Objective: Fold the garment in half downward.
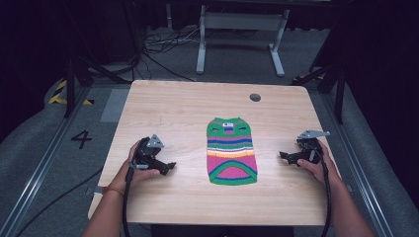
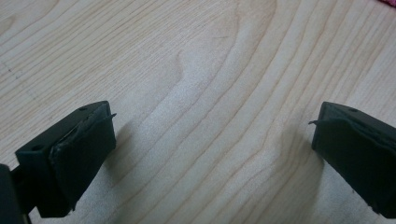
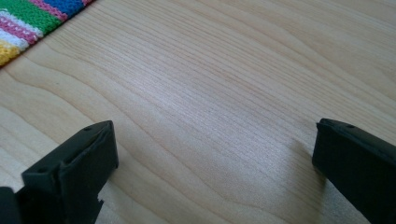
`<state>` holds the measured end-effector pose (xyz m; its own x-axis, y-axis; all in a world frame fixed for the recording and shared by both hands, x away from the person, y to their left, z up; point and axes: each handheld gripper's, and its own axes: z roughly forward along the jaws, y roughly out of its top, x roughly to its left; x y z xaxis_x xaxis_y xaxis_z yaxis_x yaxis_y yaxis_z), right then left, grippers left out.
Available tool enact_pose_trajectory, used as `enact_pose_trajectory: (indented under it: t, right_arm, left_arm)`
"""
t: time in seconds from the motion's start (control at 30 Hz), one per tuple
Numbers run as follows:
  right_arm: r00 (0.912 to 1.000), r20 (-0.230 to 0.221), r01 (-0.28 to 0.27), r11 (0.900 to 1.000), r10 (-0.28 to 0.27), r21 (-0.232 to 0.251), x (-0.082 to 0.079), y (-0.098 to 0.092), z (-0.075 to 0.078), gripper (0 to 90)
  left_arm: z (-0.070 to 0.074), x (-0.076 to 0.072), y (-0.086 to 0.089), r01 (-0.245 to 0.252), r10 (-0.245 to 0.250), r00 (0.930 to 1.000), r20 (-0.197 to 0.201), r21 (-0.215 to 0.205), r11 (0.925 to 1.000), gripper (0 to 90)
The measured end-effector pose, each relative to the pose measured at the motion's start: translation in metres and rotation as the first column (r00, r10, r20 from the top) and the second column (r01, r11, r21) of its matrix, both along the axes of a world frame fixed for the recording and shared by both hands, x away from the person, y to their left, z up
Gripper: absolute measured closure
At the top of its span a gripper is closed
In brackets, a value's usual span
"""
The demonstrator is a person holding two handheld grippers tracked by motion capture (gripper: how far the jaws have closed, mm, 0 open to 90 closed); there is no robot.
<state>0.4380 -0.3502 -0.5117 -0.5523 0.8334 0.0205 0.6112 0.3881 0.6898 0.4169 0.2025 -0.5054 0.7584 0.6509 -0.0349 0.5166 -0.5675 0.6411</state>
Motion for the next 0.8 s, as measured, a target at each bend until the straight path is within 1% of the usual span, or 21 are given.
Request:
enact_pose_trajectory:
  t: [0.13,0.23,0.27,0.4,0.47,0.5,0.53,0.57,0.63,0.7,0.8]
  right_arm:
    - [1.0,0.0,0.003,1.0,-0.003,0.003,0.0005,0.0004,-0.0001,0.2]
    - [1.0,-0.004,0.003,1.0,-0.003,-0.002,0.0019,0.0008,0.0002,0.2]
    - [1.0,-0.003,0.0,1.0,0.0,-0.001,0.0024,0.0009,0.0002,0.2]
    - [0.9999,-0.003,-0.013,1.0,0.013,0.0,0.0035,0.0006,0.0002,0.4]
    - [0.9998,-0.003,-0.022,1.0,0.022,0.0,0.0035,-0.0002,0.0005,1.8]
    - [0.9997,-0.002,-0.023,1.0,0.023,0.001,0.0031,-0.0008,0.0008,3.3]
    - [0.9998,-0.001,-0.017,1.0,0.017,0.001,0.0019,-0.0023,0.0023,9.6]
    - [0.9998,-0.001,-0.017,1.0,0.017,0.001,0.0019,-0.0023,0.0023,9.6]
    - [0.9998,-0.002,-0.018,1.0,0.018,0.002,0.001,-0.004,0.005,19.0]
    - [0.9998,0.0,-0.022,1.0,0.022,0.0,0.0014,-0.0047,0.0064,21.1]
    - [0.9994,0.005,-0.035,0.999,0.035,0.009,0.0024,-0.0016,0.0078,31.0]
  left_arm:
    - [0.0001,-0.0001,0.0001,-0.001,0.001,1.0,0.005,0.003,1.0,0.0]
    - [0.0003,-0.0012,0.0002,-0.002,0.002,1.0,0.0,0.003,1.0,0.4]
    - [0.0001,-0.0019,0.0001,-0.01,0.01,1.0,0.0,0.001,1.0,0.4]
    - [0.0002,-0.0024,0.0007,-0.009,0.009,1.0,0.003,0.002,1.0,0.4]
    - [0.0002,-0.0023,0.0006,-0.008,0.008,1.0,0.0,0.0,1.0,0.4]
    - [0.0002,-0.002,0.0005,-0.008,0.008,1.0,-0.001,0.0,1.0,0.4]
    - [0.0002,-0.0003,0.0001,-0.005,0.005,1.0,0.003,0.003,1.0,0.4]
    - [0.0002,-0.0003,0.0001,-0.005,0.005,1.0,0.003,0.003,1.0,0.4]
    - [0.0001,0.0008,-0.0007,-0.016,0.016,0.9999,-0.001,0.0,0.9999,0.4]
    - [0.0001,0.0013,-0.0008,-0.016,0.016,0.9999,0.002,0.001,0.9999,0.5]
    - [0.0013,0.0025,-0.0015,-0.041,0.041,0.9992,0.006,-0.003,0.9992,3.3]
